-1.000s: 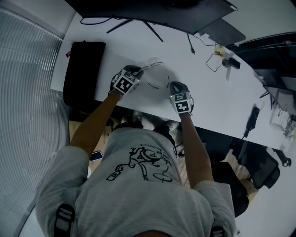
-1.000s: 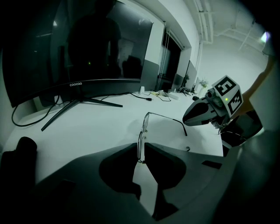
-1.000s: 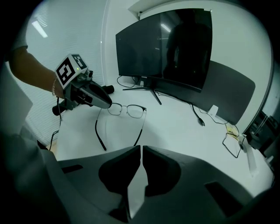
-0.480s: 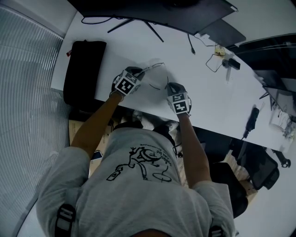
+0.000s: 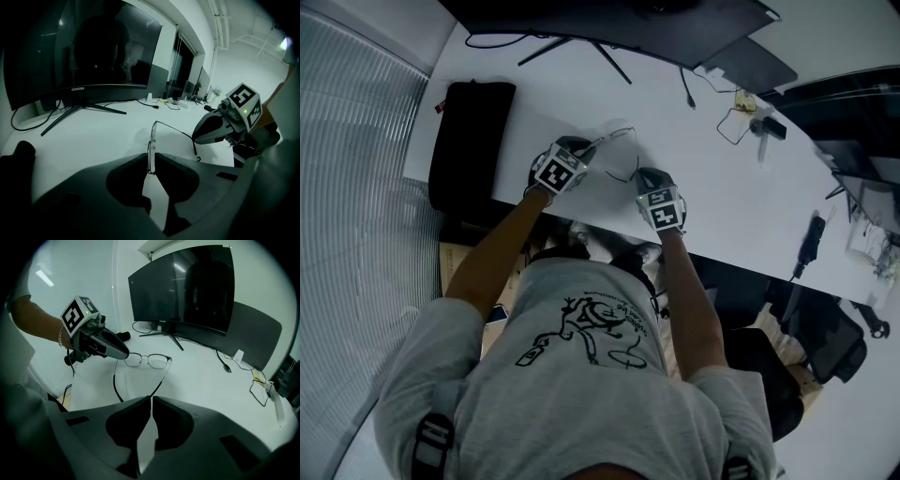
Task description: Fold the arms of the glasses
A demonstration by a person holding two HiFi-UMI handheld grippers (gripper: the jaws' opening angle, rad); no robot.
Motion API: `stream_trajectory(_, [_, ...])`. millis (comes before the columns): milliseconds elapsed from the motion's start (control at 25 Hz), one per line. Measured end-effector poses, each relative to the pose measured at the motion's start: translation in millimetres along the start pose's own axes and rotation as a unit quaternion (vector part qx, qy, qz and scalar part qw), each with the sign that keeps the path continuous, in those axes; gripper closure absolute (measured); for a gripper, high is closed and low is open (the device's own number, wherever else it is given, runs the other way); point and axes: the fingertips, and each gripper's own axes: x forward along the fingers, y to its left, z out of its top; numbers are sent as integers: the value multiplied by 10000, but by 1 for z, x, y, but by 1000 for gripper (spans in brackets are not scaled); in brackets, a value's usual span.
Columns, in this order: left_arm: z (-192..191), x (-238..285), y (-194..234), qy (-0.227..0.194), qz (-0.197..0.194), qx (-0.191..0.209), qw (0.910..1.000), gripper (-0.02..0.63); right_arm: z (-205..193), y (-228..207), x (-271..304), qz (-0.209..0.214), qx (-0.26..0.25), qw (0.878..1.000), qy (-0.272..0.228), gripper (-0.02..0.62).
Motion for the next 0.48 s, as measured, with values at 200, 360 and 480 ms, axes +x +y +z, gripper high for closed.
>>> stream_trajectory(200, [0,-1,-7,-17,-31,-19,10000,538,1,8,0,98,-36,9999,16,572])
stream_trajectory(360, [1,-2,-11,-15,-47,-13,10000,538,1,12,0,149,-69,9999,34,572])
stream_trajectory(480, [-1,-2,-14,-16,-49,-17,10000,538,1,17,0,186,-88,9998,37,572])
